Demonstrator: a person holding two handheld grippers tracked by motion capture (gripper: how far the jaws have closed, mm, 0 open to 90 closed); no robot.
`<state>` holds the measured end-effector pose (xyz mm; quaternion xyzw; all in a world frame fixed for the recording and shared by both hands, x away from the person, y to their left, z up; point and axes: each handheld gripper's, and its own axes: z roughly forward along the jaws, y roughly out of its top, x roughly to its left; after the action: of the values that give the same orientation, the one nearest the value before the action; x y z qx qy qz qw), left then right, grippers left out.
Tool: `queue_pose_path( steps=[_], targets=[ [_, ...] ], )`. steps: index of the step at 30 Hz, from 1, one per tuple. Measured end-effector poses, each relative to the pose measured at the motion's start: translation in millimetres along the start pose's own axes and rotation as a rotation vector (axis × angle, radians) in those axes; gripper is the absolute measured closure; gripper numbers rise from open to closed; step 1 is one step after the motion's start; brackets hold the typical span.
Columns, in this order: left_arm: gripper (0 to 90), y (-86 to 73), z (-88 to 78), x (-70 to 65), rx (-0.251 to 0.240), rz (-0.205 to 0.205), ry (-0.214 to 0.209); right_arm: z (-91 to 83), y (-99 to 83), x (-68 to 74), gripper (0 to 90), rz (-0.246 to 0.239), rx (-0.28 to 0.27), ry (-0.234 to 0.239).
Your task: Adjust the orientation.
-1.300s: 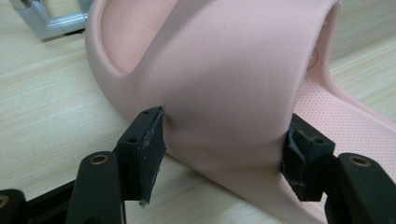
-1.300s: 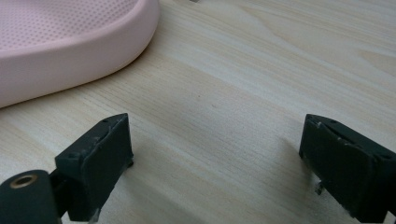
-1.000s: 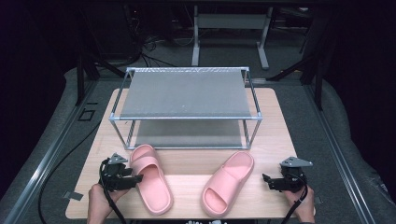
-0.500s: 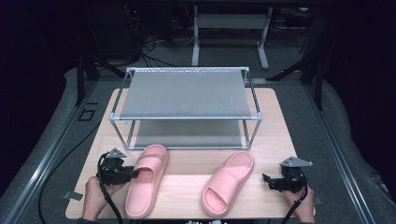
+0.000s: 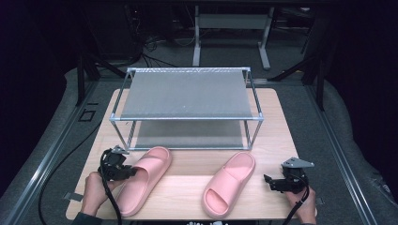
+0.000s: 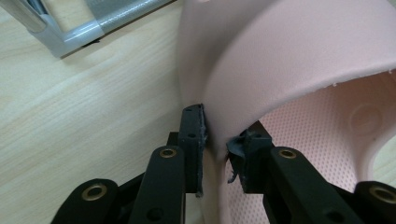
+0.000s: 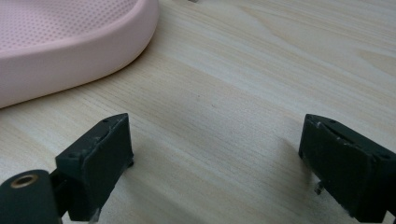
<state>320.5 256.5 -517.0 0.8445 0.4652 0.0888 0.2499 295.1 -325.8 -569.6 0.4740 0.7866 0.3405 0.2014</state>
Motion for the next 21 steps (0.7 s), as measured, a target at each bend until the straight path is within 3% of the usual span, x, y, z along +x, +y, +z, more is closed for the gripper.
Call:
queue_pose_path(
  steps=[6, 15, 21],
  targets=[
    [78.4, 4.8, 0.7, -1.0, 0.023, 0.022, 0.019, 0.1, 0.0, -0.1, 9.4, 0.000, -0.001, -0.001],
    [82.5, 11.1, 1.9, -5.9, 0.037, 0.087, 0.054, -0.1, 0.1, 0.0, 9.4, -0.001, 0.002, -0.007],
    [83.0, 14.4, -1.0, -7.9, 0.025, 0.107, 0.028, 0.0, 0.0, 0.0, 9.5, 0.001, 0.000, -0.003]
  ],
)
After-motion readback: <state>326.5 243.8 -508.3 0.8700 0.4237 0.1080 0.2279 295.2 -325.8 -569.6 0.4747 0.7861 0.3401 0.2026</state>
